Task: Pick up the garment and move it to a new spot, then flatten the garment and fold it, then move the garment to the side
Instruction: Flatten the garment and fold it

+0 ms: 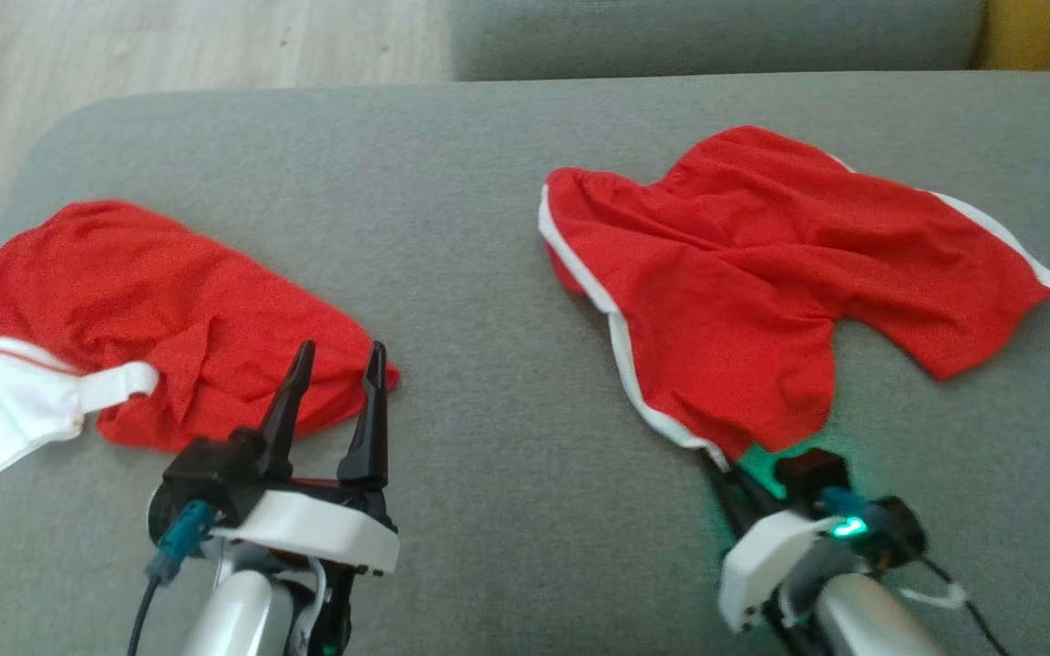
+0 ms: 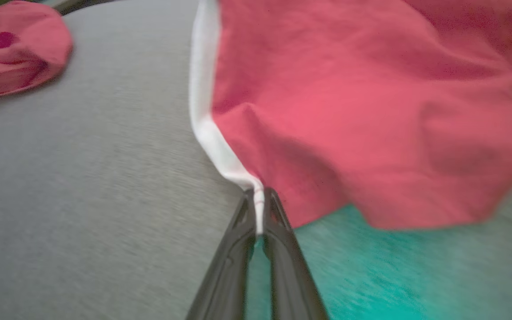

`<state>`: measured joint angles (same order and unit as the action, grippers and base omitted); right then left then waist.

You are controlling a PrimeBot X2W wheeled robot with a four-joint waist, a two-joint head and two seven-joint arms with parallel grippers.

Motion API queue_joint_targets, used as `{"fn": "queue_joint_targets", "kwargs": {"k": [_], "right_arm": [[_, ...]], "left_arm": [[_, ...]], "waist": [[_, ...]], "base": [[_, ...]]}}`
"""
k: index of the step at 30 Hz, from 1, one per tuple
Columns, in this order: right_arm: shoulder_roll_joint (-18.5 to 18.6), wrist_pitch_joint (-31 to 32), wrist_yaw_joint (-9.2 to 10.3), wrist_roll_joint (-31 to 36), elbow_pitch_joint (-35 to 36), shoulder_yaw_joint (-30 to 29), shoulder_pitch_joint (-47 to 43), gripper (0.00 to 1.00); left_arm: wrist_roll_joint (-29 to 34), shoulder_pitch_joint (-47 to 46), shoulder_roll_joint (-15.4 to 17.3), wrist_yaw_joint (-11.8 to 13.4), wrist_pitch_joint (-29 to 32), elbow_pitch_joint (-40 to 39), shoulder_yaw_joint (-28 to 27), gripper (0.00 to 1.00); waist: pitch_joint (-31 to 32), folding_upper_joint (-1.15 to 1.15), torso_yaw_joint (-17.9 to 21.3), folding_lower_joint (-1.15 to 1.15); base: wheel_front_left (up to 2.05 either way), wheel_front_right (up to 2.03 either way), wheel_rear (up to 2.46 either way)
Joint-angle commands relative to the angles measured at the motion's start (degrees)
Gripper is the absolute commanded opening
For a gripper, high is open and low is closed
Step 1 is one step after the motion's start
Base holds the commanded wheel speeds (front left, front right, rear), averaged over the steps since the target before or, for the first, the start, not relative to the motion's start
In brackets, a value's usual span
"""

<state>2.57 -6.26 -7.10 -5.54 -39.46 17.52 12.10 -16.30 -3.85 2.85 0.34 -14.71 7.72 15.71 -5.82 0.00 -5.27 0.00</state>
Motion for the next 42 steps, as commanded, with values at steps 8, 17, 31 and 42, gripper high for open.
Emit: {"fn": "queue_joint_targets", "kwargs": {"k": [8, 17, 31, 42], "right_arm": [[1.3, -1.9, -0.39, 2.2, 4.8, -14.0, -5.0, 0.00], [0.7, 2.4, -0.39, 7.5, 12.8, -27.4, -9.0, 0.00], [0.3, 0.8, -0.39, 5.0, 17.1, -22.7, -5.3, 0.00], [0.3, 0.9, -0.39, 4.7, 17.0, -21.8, -4.4, 0.00]], "left_arm": [[0.3, -2.0, 0.0, -0.8, -0.3, -0.9, -1.8, 1.00], [3.8, -4.3, 0.0, -5.0, -0.3, 4.7, 2.5, 1.00], [5.0, -18.7, 0.0, -7.7, -0.3, 19.7, 12.3, 1.00], [-0.1, -28.0, 0.5, -7.8, -0.3, 28.8, 20.1, 1.00]], "waist": [[1.5, 0.00, 5.1, 0.00], [-0.2, 0.00, 10.9, 0.00], [-7.5, 0.00, 15.0, 0.00], [-9.0, 0.00, 16.3, 0.00]], "base": [[0.00, 0.00, 0.00], [0.00, 0.00, 0.00], [0.00, 0.00, 0.00], [0.00, 0.00, 0.00]]}}
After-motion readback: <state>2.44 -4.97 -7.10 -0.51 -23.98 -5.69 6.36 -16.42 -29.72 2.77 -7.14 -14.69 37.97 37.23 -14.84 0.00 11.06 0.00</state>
